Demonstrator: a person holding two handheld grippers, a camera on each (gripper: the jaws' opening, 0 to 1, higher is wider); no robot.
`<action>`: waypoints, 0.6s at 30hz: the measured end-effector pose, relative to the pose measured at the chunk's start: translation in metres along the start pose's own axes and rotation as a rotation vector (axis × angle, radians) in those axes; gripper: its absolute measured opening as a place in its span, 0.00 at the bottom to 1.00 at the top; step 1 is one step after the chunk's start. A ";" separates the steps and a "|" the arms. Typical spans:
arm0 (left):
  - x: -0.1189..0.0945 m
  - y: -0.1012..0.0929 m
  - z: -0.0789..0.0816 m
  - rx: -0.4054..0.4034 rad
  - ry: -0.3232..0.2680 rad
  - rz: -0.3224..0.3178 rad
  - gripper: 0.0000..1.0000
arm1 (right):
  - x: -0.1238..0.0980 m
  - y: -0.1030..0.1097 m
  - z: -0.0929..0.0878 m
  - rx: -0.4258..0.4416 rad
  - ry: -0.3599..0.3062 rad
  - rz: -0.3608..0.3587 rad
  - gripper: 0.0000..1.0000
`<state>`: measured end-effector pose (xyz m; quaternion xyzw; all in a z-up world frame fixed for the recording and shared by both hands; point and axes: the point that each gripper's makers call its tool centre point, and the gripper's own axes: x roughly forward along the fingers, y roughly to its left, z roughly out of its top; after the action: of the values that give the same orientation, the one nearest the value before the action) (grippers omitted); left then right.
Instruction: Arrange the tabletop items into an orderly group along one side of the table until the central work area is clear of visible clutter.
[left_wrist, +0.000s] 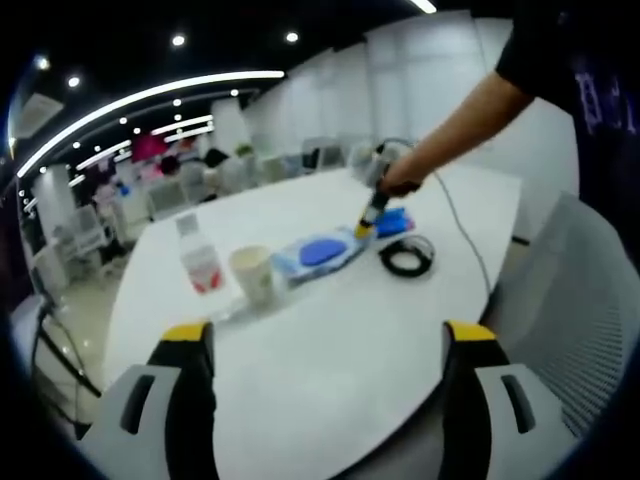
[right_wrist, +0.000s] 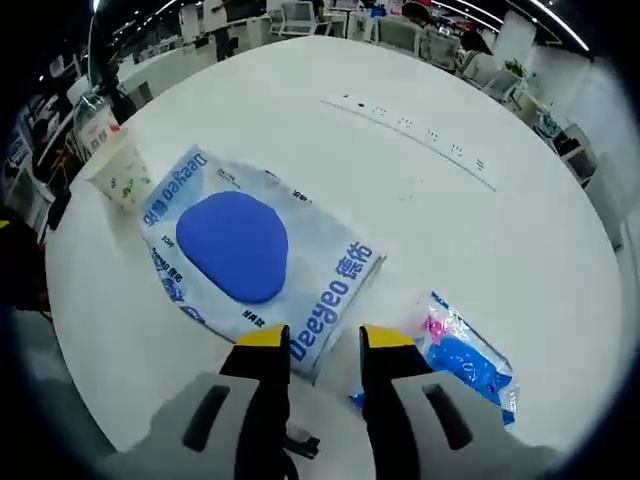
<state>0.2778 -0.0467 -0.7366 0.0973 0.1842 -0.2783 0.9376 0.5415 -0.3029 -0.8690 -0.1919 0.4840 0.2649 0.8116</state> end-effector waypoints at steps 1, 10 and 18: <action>0.000 0.000 0.000 -0.001 0.000 0.000 0.90 | 0.001 0.001 0.000 0.006 -0.002 0.004 0.22; -0.001 0.001 0.000 -0.002 0.000 0.002 0.90 | -0.008 0.013 0.001 -0.039 -0.011 0.028 0.06; -0.001 0.001 0.001 0.004 -0.003 0.003 0.90 | -0.012 0.032 -0.010 -0.119 0.001 0.069 0.02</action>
<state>0.2776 -0.0458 -0.7353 0.0991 0.1821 -0.2773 0.9382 0.5107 -0.2867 -0.8651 -0.2234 0.4740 0.3210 0.7889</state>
